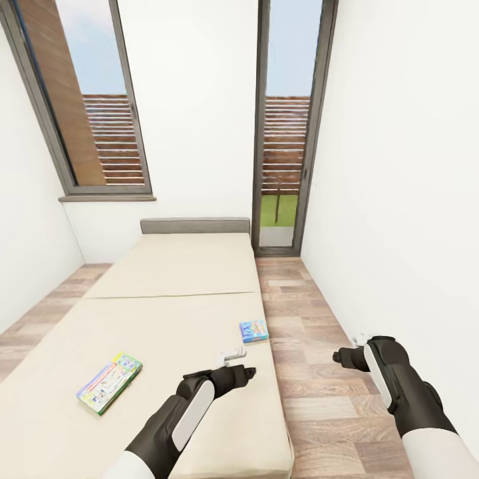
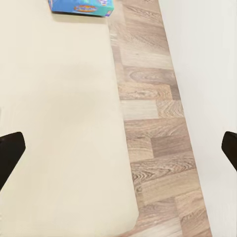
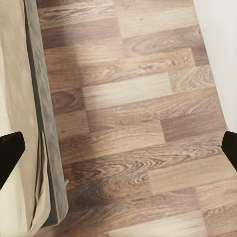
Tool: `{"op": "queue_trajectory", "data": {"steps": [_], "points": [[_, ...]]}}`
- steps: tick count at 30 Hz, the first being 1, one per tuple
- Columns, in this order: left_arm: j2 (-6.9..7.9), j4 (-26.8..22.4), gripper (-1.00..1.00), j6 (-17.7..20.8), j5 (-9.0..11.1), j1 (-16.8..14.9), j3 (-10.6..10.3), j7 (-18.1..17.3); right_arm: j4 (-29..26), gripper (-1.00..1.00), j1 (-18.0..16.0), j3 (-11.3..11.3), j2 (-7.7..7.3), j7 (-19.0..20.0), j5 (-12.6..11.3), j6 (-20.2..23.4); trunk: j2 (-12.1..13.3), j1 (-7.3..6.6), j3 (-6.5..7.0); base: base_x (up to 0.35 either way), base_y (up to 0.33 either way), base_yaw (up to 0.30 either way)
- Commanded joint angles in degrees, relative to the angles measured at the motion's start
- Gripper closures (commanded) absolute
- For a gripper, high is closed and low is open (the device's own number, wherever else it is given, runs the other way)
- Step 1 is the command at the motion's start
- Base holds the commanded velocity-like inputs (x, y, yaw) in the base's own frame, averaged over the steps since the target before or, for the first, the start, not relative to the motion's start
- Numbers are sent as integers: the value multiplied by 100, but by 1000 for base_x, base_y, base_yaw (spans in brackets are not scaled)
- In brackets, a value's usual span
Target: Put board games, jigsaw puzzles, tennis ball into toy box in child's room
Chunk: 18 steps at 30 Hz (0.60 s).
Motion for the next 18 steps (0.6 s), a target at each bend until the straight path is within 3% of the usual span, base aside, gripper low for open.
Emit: {"op": "queue_trajectory", "data": {"steps": [1,6,11,18], "points": [[1,-42,-100,17,62,-3,-8,52,-6,-100,-3,-3,-1,-2,-19,25,-4,0,-8,6,2,123],[-1,-159,-100,26,136,6,-1,56,-5,-100,-3,-3,-7,-2,-18,29,-4,0,-14,4,2,144],[4,-247,-100,36,580,15,2,100,-5,-100,-3,-6,-23,-2,-18,31,-4,0,-16,1,1,62],[15,-278,-100,41,807,15,-3,173,-5,-100,-5,-10,-35,-2,-18,30,-4,0,-17,1,0,23]]}}
